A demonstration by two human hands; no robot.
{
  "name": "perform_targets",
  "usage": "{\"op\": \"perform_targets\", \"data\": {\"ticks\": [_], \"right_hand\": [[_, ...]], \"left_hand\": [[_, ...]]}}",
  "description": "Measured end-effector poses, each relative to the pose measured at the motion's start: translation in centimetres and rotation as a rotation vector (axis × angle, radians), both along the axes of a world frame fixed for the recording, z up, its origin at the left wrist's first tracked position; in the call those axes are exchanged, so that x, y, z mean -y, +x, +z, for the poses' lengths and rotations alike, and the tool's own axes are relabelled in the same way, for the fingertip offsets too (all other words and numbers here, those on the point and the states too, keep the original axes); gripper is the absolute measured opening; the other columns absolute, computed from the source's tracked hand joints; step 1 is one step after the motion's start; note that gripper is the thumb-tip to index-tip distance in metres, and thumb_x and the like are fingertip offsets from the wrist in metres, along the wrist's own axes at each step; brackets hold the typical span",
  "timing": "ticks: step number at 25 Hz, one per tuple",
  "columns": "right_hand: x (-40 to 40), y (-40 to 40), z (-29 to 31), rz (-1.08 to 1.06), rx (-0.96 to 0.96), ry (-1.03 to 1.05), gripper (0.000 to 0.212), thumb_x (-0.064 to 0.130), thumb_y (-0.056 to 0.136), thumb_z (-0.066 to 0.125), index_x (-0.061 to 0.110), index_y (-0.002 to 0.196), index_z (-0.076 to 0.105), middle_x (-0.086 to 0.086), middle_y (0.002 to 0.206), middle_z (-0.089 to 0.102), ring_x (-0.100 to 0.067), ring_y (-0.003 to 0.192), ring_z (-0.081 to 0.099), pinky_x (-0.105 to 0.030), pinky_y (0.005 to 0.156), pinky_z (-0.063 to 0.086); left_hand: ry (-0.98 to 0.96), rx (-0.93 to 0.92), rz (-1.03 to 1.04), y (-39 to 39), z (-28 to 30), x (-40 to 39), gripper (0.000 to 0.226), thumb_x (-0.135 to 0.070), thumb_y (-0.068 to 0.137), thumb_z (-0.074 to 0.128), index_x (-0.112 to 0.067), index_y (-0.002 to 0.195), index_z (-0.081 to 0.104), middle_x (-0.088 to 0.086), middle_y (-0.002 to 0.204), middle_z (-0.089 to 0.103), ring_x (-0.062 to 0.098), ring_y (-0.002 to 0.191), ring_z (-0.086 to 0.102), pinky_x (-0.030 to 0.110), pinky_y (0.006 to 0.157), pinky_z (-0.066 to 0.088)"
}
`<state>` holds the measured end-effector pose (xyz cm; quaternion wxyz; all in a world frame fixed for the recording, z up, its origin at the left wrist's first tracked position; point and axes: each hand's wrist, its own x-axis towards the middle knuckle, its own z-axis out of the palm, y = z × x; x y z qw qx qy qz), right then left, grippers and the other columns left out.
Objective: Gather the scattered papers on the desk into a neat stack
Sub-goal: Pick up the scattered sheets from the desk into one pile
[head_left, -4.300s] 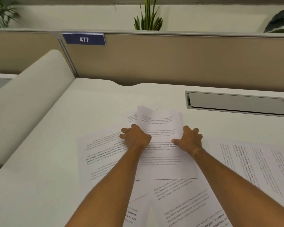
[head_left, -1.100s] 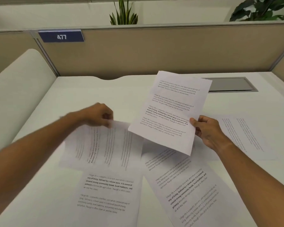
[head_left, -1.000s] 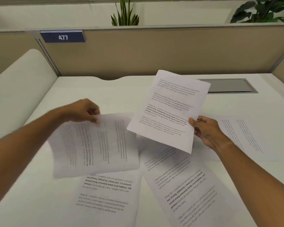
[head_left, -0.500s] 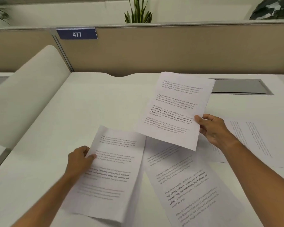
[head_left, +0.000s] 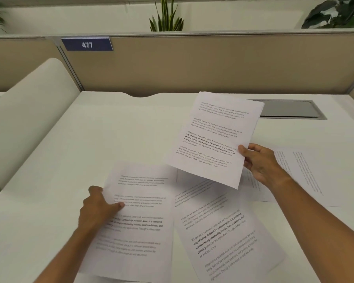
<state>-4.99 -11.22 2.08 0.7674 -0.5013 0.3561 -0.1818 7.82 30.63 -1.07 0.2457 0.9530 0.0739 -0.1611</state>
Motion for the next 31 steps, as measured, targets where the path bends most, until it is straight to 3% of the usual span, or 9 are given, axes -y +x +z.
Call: {"op": "perform_targets", "data": {"ticks": [3,7,12,17,21,23,25,27,31], "right_hand": [[0.4,-0.3,0.1,0.006,0.000,-0.001,0.007,0.002,0.086,0.069,0.002,0.093,0.068,-0.007,0.086,0.079,-0.019,0.077,0.076,-0.026,0.060,0.060],[0.6,-0.6,0.3,0.011,-0.002,-0.008,0.007,0.003,0.087,0.070,0.003,0.093,0.069,-0.007,0.087,0.079,-0.019,0.077,0.076,-0.026,0.059,0.060],[0.6,-0.6,0.5,0.023,-0.006,-0.014,0.009,0.004,0.086,0.070,0.003,0.095,0.069,-0.008,0.090,0.078,-0.019,0.077,0.076,-0.026,0.059,0.060],[1.1,-0.7,1.0,0.009,0.023,0.004,0.009,0.003,0.086,0.070,0.003,0.096,0.069,-0.009,0.094,0.077,-0.018,0.077,0.076,-0.026,0.060,0.060],[2.2,-0.7,2.0,-0.055,0.112,0.086,0.011,0.004,0.087,0.070,0.005,0.097,0.070,-0.006,0.093,0.079,-0.016,0.081,0.076,-0.025,0.063,0.059],[2.6,-0.6,2.6,-0.087,0.149,0.117,0.013,0.004,0.086,0.070,0.006,0.100,0.070,-0.004,0.092,0.079,-0.016,0.082,0.076,-0.025,0.065,0.060],[3.1,-0.8,3.1,-0.110,0.178,0.129,0.015,0.004,0.086,0.069,0.006,0.101,0.070,-0.004,0.091,0.079,-0.016,0.082,0.076,-0.026,0.065,0.060],[3.7,-1.1,3.4,-0.130,0.192,0.124,0.015,0.004,0.087,0.069,0.006,0.101,0.070,-0.004,0.091,0.079,-0.016,0.082,0.076,-0.025,0.065,0.060],[5.0,-2.3,3.7,-0.147,0.180,0.087,0.022,0.004,0.087,0.069,0.003,0.109,0.067,-0.007,0.102,0.076,-0.017,0.086,0.075,-0.029,0.070,0.062]], "left_hand": [[-0.008,0.005,0.039,-0.3,0.1,-1.0,0.078,-0.034,0.064,0.087,-0.015,0.126,0.044,0.017,0.117,0.062,0.040,0.097,0.063,0.043,0.077,0.049],[-0.113,0.013,0.065,-0.7,0.7,-2.6,0.037,-0.026,0.067,0.085,-0.019,0.093,0.059,0.007,0.094,0.070,0.025,0.075,0.067,0.042,0.071,0.055],[-0.198,-0.020,0.128,-1.2,1.1,-4.5,0.029,-0.014,0.076,0.078,-0.014,0.098,0.059,0.015,0.104,0.068,0.031,0.078,0.066,0.040,0.066,0.053],[-0.569,-0.059,0.126,-2.9,5.5,-5.6,0.023,-0.002,0.084,0.069,-0.013,0.103,0.061,0.011,0.075,0.077,0.032,0.059,0.073,0.039,0.049,0.059],[-0.988,-0.142,0.102,-4.6,10.2,-5.5,0.031,-0.008,0.075,0.068,-0.016,0.104,0.064,0.022,0.093,0.075,0.041,0.071,0.073,0.060,0.063,0.058],[-1.063,-0.169,0.100,-6.0,10.1,-3.6,0.028,-0.003,0.076,0.065,-0.012,0.103,0.064,0.021,0.095,0.075,0.035,0.073,0.074,0.053,0.063,0.060],[-0.931,-0.141,0.119,-8.5,8.2,0.0,0.023,0.009,0.080,0.062,-0.007,0.097,0.060,0.021,0.091,0.075,0.025,0.063,0.073,0.037,0.056,0.061],[-0.680,-0.071,0.074,-11.6,4.8,3.9,0.022,0.012,0.083,0.063,-0.005,0.096,0.059,0.022,0.087,0.074,0.025,0.064,0.069,0.039,0.066,0.059],[-0.426,0.068,-0.053,-16.2,0.8,10.4,0.024,-0.004,0.083,0.061,-0.016,0.104,0.057,-0.004,0.084,0.067,0.016,0.079,0.066,0.032,0.071,0.052]]}}
